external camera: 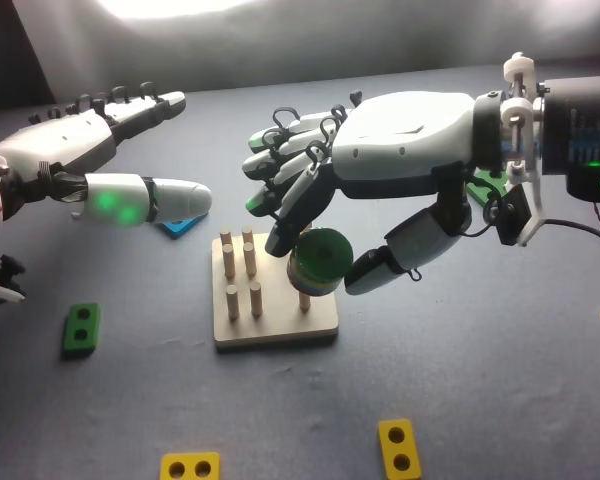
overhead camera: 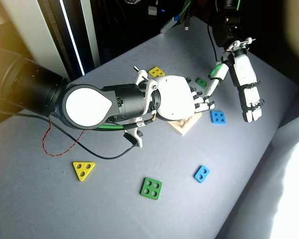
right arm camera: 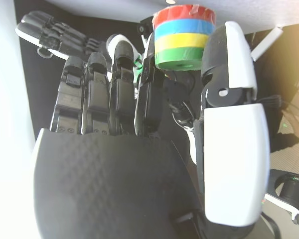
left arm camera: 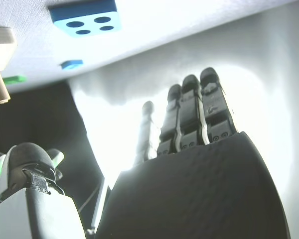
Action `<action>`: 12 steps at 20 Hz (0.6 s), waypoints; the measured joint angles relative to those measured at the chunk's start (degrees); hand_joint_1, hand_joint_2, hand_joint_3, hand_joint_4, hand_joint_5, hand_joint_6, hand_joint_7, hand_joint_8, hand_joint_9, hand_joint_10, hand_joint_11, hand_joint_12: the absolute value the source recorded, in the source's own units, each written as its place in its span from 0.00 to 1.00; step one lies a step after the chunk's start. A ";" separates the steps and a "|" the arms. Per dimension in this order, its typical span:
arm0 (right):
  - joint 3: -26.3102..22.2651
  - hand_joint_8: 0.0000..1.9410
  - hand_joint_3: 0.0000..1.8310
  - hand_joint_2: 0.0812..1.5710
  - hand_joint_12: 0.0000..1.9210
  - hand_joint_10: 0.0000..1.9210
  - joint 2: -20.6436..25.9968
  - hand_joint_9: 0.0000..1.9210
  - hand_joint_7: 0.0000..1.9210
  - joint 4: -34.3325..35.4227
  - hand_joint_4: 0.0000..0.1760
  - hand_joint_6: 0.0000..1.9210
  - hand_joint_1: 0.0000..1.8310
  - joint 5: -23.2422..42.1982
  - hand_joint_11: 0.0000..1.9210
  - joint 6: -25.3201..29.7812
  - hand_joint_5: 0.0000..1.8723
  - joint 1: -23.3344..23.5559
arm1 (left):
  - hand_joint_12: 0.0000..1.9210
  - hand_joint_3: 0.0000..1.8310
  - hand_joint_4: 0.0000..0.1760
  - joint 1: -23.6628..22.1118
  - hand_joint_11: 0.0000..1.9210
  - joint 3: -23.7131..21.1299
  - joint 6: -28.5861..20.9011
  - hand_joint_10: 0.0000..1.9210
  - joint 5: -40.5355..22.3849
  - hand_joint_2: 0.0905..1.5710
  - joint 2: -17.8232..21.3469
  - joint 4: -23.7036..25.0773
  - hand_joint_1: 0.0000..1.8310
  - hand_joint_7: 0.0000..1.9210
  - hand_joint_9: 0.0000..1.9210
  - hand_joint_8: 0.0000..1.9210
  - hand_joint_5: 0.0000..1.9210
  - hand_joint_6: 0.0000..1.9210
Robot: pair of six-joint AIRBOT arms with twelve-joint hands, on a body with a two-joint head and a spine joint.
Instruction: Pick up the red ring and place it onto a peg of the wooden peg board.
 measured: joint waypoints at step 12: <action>0.68 0.00 0.00 0.69 0.00 0.00 -2.05 0.05 0.21 -1.62 0.00 0.52 0.61 -1.64 0.00 -0.33 0.53 0.13 | 0.00 0.00 0.98 -0.70 0.00 -0.02 0.00 0.00 -0.07 0.56 0.00 0.55 0.14 0.00 0.00 0.00 0.00 0.00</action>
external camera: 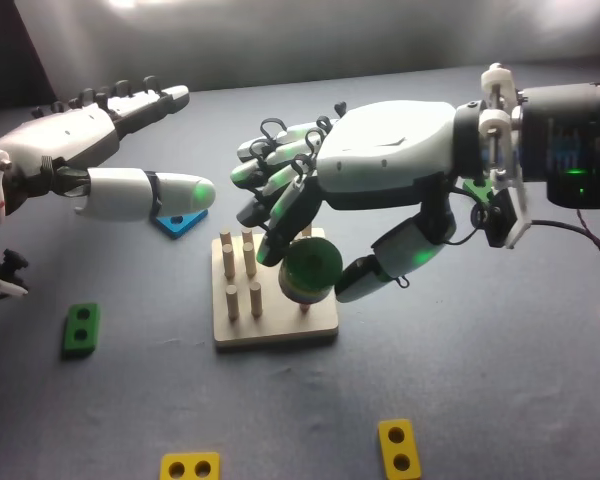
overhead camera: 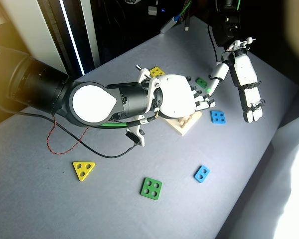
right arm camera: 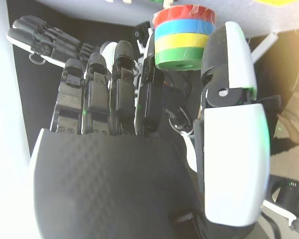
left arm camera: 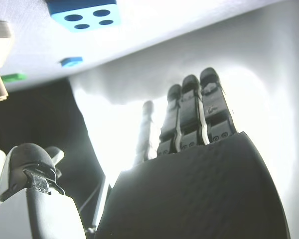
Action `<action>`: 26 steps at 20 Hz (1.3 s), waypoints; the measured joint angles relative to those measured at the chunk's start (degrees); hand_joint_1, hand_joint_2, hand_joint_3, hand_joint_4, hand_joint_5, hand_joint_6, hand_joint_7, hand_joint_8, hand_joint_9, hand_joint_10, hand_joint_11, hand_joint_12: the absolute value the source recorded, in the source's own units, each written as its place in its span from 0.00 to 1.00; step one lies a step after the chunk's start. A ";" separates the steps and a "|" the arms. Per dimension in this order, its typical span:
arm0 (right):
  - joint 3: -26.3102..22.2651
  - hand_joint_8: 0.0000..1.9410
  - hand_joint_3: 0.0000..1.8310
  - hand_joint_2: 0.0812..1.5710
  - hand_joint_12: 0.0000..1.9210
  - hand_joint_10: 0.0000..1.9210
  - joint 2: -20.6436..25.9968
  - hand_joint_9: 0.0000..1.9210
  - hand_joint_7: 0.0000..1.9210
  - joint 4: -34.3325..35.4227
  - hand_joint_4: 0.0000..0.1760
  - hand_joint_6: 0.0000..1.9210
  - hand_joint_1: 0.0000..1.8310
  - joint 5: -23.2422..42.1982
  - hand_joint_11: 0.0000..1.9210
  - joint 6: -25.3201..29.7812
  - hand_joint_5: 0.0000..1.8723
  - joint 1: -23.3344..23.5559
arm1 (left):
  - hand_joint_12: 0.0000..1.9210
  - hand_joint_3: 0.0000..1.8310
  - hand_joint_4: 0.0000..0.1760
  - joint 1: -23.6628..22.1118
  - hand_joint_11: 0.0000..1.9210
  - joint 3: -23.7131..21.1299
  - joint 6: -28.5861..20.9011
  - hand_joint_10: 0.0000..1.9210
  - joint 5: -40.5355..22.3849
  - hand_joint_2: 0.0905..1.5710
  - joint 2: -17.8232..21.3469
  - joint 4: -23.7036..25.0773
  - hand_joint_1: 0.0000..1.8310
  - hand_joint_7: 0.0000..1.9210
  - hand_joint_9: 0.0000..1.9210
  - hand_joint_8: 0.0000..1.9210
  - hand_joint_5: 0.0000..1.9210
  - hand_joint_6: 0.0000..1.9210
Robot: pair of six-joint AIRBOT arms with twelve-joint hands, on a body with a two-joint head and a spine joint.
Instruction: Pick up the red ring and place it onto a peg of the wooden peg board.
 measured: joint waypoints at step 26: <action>2.03 0.00 0.00 0.72 0.14 0.00 -2.43 0.06 0.21 -2.21 0.00 0.58 0.60 -2.29 0.00 0.79 0.48 -0.92 | 0.00 0.00 1.00 -0.13 0.00 0.00 -0.02 0.00 -1.14 0.56 0.63 -1.18 0.14 0.00 0.00 0.00 0.00 0.00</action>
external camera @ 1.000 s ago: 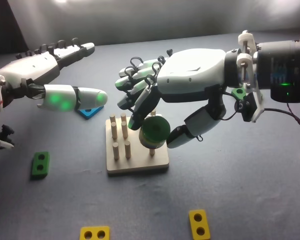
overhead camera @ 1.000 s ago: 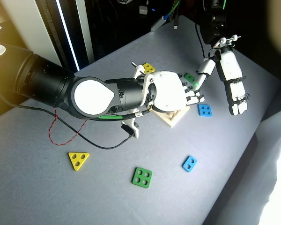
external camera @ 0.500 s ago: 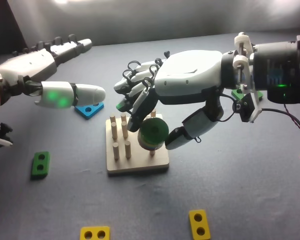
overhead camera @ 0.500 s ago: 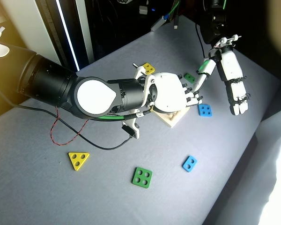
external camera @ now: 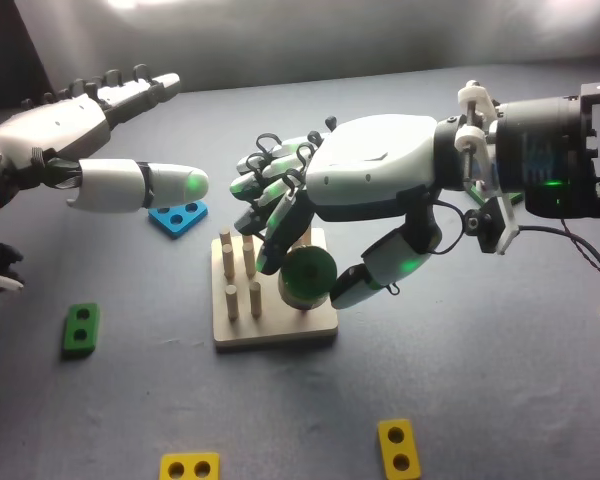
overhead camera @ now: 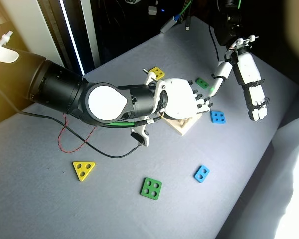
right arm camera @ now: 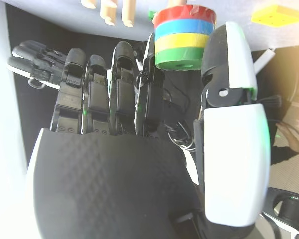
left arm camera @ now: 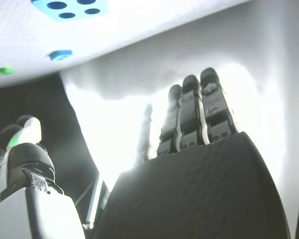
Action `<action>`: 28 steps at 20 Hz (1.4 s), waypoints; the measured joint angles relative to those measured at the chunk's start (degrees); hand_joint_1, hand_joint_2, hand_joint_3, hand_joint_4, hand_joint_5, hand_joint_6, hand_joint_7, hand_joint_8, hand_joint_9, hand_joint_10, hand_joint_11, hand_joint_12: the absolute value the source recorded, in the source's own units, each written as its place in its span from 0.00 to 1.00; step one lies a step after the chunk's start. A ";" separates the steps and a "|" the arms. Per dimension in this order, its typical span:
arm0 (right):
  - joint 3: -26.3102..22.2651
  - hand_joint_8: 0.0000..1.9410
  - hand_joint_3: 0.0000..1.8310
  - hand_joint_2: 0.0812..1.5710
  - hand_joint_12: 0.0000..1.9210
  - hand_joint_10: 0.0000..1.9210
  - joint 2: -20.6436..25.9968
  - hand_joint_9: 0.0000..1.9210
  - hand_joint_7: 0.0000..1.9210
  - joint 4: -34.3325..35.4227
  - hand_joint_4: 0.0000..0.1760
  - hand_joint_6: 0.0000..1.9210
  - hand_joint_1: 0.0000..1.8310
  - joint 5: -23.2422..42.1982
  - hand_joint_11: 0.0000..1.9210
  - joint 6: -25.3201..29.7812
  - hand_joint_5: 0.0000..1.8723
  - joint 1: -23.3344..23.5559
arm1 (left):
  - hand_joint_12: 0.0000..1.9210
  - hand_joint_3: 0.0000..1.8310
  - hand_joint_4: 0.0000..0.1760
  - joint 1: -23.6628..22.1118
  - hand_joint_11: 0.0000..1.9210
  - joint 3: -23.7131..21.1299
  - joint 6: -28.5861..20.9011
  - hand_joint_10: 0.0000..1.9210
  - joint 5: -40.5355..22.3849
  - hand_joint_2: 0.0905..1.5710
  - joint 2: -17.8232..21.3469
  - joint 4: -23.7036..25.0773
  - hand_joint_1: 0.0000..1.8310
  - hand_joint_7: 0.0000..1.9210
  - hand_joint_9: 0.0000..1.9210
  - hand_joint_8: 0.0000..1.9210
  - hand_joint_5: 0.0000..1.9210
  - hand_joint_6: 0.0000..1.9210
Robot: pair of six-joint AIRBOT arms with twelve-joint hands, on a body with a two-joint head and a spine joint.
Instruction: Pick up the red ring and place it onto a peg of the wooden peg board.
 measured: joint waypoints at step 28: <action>1.05 0.00 0.00 0.53 0.00 0.00 -0.44 0.00 0.02 -4.17 0.66 0.00 0.39 -0.24 0.00 3.10 0.05 0.00 | 0.00 0.00 1.00 0.04 0.00 -0.02 0.02 0.00 -0.39 0.56 0.13 -0.28 0.14 0.00 0.00 0.00 0.00 0.00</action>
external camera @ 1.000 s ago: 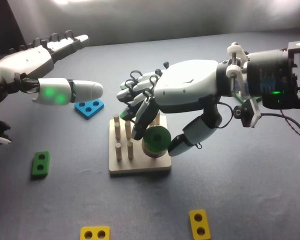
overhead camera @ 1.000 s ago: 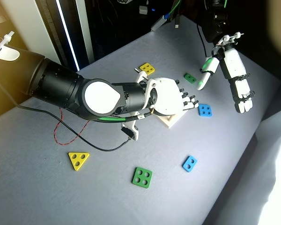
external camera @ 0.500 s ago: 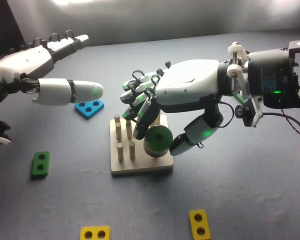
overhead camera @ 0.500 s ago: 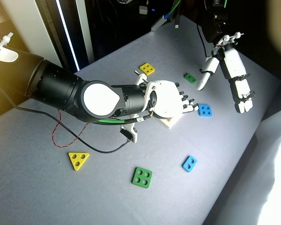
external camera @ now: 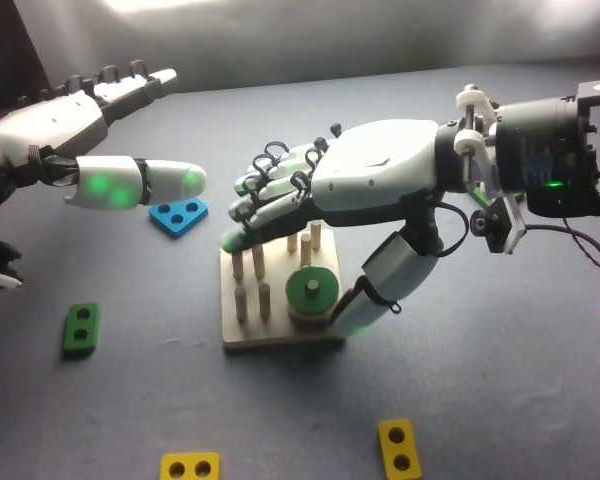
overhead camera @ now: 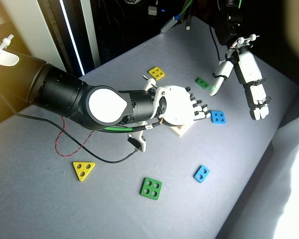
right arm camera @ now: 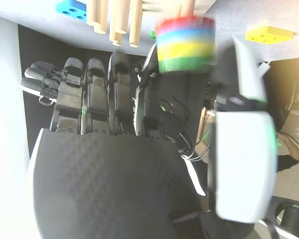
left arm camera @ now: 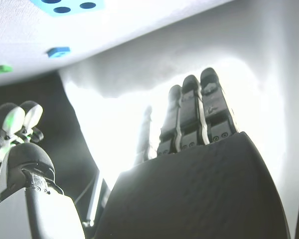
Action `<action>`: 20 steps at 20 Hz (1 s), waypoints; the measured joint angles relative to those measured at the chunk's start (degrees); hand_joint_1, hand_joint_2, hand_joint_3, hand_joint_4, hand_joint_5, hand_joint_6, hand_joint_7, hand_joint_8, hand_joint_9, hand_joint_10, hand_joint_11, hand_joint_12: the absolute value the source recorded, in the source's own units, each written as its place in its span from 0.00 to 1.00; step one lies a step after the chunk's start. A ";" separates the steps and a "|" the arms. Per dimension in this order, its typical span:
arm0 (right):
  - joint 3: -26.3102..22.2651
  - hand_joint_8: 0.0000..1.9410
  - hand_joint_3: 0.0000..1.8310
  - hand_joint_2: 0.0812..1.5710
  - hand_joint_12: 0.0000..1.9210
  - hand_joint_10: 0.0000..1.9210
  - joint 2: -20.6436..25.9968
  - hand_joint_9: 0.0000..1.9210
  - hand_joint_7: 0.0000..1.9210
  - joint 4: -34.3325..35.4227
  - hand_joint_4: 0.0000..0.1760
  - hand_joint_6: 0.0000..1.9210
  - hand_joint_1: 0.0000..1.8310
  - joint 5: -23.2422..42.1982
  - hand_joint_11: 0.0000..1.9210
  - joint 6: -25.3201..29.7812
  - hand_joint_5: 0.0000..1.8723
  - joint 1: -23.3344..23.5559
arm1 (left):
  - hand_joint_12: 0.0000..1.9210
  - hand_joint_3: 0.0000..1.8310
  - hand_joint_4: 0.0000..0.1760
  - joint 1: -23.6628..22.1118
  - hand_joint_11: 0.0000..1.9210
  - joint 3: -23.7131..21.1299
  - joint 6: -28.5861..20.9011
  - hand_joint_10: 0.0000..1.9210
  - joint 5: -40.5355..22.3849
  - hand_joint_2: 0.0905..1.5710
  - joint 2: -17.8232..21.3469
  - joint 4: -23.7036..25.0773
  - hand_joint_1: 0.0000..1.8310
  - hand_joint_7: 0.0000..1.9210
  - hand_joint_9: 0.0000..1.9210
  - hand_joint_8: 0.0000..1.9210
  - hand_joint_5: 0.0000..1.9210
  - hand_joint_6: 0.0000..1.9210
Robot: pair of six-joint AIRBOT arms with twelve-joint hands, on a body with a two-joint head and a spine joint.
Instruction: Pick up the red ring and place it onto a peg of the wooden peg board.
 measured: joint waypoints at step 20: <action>-5.55 0.00 0.00 0.54 0.00 0.00 11.54 0.00 0.00 20.98 0.67 0.00 0.43 -0.94 0.00 -14.82 0.00 -3.19 | 0.00 0.00 1.00 1.81 0.00 -1.51 0.00 0.00 -2.32 0.56 1.79 -1.86 0.17 0.00 0.00 0.00 0.00 0.00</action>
